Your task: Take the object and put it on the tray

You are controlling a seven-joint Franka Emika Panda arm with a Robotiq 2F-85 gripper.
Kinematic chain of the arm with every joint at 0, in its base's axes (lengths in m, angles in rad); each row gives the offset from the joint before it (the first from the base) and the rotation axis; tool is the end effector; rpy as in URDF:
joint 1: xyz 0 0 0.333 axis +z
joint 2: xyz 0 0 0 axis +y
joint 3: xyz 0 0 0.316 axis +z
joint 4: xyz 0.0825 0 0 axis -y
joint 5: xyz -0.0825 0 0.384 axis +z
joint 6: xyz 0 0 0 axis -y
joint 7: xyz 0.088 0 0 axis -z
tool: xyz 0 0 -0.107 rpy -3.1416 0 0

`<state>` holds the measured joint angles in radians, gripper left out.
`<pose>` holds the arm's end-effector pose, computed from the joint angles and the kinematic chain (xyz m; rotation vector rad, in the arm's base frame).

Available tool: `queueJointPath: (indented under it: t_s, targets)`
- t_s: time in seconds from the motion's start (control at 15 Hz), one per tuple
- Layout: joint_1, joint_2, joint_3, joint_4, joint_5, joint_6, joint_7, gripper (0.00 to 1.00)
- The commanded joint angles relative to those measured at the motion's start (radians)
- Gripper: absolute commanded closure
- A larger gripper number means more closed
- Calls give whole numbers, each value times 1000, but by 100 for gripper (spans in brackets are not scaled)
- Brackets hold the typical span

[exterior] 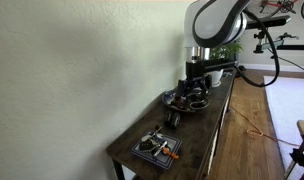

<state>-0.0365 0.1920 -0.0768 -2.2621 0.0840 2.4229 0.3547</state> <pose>0.5300 -0.0601 0.2736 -2.9966 0.8147 0.0540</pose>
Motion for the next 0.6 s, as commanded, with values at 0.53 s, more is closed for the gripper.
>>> queueJointPath:
  t_s: [0.53]
  targets:
    - [23,94,-14,71,5,7,158,0]
